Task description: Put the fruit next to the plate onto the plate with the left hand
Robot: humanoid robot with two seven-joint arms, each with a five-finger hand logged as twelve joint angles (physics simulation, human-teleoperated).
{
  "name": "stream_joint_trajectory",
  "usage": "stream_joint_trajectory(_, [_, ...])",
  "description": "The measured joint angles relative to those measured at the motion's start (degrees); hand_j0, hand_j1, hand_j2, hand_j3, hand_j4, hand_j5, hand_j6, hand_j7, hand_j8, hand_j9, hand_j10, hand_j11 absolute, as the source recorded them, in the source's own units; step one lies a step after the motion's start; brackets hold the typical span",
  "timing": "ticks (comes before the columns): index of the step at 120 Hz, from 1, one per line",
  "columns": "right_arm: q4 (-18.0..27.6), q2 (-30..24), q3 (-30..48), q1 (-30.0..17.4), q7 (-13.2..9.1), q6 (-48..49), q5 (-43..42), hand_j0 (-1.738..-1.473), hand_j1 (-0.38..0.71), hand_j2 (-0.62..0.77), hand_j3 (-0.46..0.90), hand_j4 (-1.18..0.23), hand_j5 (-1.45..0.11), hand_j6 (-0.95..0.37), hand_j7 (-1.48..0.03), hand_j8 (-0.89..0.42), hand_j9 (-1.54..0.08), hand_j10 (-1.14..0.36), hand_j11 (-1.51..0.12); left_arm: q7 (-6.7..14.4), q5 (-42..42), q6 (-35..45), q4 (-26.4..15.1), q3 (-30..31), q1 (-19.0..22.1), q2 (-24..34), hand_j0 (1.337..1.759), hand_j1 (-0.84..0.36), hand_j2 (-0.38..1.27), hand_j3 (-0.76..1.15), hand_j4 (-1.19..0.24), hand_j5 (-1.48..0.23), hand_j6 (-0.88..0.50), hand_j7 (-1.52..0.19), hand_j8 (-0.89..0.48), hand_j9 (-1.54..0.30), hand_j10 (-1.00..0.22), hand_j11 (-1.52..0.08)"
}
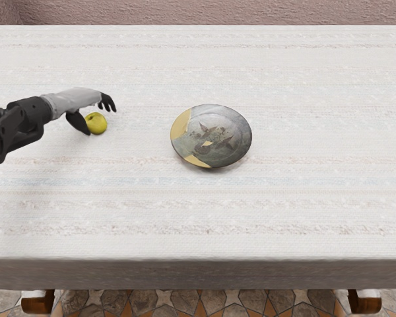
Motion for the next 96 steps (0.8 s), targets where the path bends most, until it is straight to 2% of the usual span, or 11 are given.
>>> stream_joint_trajectory(62, [0.01, 0.00, 0.00, 0.00, 0.00, 0.00, 0.00, -1.658, -0.35, 0.00, 0.00, 0.00, 0.00, 0.00, 0.00, 0.00, 0.00, 0.00, 0.00, 0.00, 1.71, -4.91, 0.27, 3.45, -1.64, -0.84, 1.658, -0.24, 0.11, 0.00, -0.52, -0.64, -0.52, -0.64, -0.48, -0.65, -0.51, -0.65])
stream_joint_trajectory(96, [0.00, 0.00, 0.00, 0.00, 0.00, 0.00, 0.00, -1.658, -0.35, 0.00, 0.00, 0.00, 0.00, 0.00, 0.00, 0.00, 0.00, 0.00, 0.00, -0.01, 2.37, -5.12, 0.89, 3.95, -1.69, -0.84, 1.656, -0.30, 0.26, 0.00, -0.61, -0.77, -0.55, -0.78, -0.44, -0.79, -0.56, -0.79])
